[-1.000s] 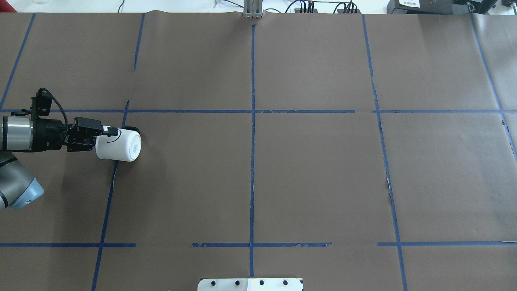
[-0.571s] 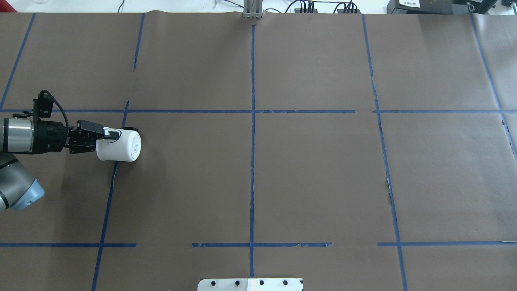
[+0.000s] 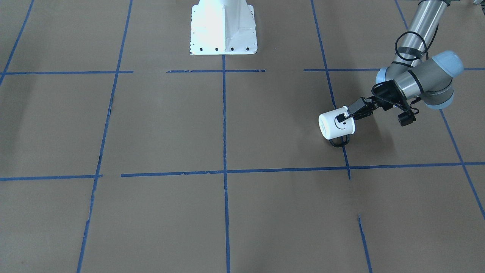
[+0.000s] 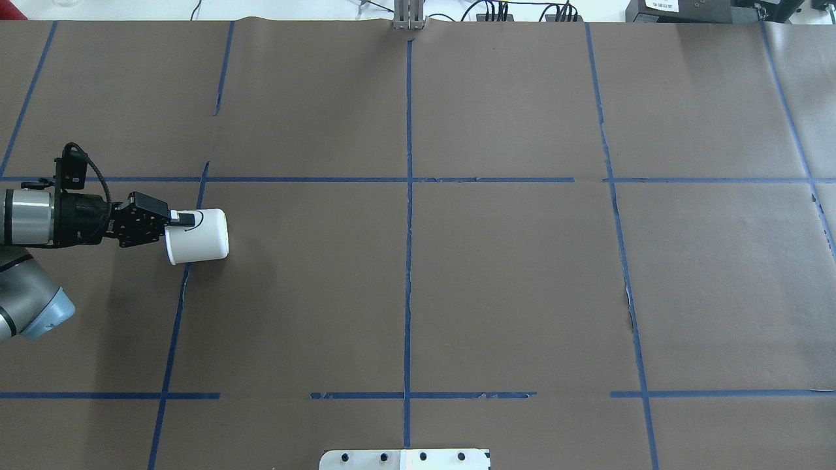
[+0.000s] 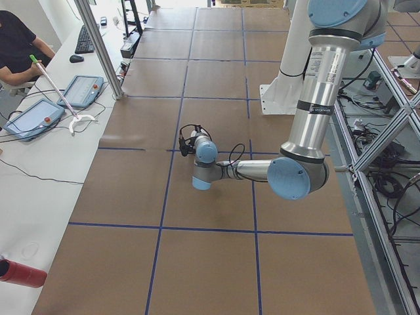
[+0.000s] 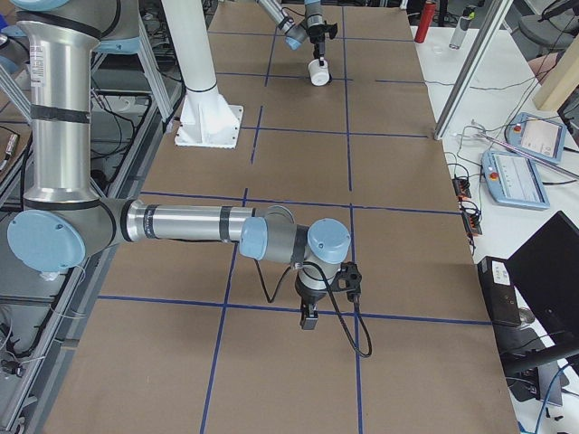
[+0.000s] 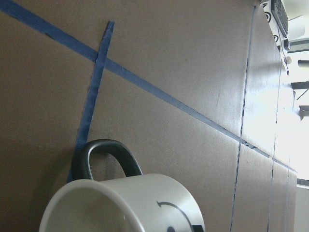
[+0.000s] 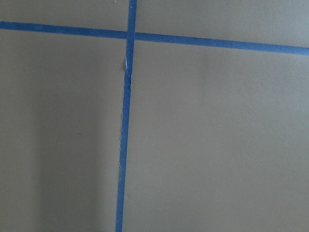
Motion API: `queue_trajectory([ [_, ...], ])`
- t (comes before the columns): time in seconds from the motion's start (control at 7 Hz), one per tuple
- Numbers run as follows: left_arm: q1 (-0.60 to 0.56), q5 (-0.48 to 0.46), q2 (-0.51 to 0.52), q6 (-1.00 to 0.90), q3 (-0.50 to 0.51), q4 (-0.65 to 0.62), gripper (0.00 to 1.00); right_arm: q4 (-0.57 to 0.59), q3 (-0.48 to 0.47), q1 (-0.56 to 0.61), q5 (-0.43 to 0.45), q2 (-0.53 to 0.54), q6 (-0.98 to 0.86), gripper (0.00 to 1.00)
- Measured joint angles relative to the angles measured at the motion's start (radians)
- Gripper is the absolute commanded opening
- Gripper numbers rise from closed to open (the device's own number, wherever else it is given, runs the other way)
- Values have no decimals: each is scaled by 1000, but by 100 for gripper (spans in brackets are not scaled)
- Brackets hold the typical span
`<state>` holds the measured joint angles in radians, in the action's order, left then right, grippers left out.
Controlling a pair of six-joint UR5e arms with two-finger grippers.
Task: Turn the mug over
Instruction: 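Lift the white mug with the left gripper and carry it farther from the robot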
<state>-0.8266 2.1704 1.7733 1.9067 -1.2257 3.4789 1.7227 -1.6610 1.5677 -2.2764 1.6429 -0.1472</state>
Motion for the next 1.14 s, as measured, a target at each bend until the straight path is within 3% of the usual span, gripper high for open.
queue_trajectory([
  [0.71,2,-26,22,135,-97,-40,0,0,0,0,0,0,0,100],
  [0.86,3,-31,44,152,-133,-117,0,0,0,0,0,0,0,100],
  [1.14,4,-34,126,152,-230,-400,0,0,0,0,0,0,0,100],
])
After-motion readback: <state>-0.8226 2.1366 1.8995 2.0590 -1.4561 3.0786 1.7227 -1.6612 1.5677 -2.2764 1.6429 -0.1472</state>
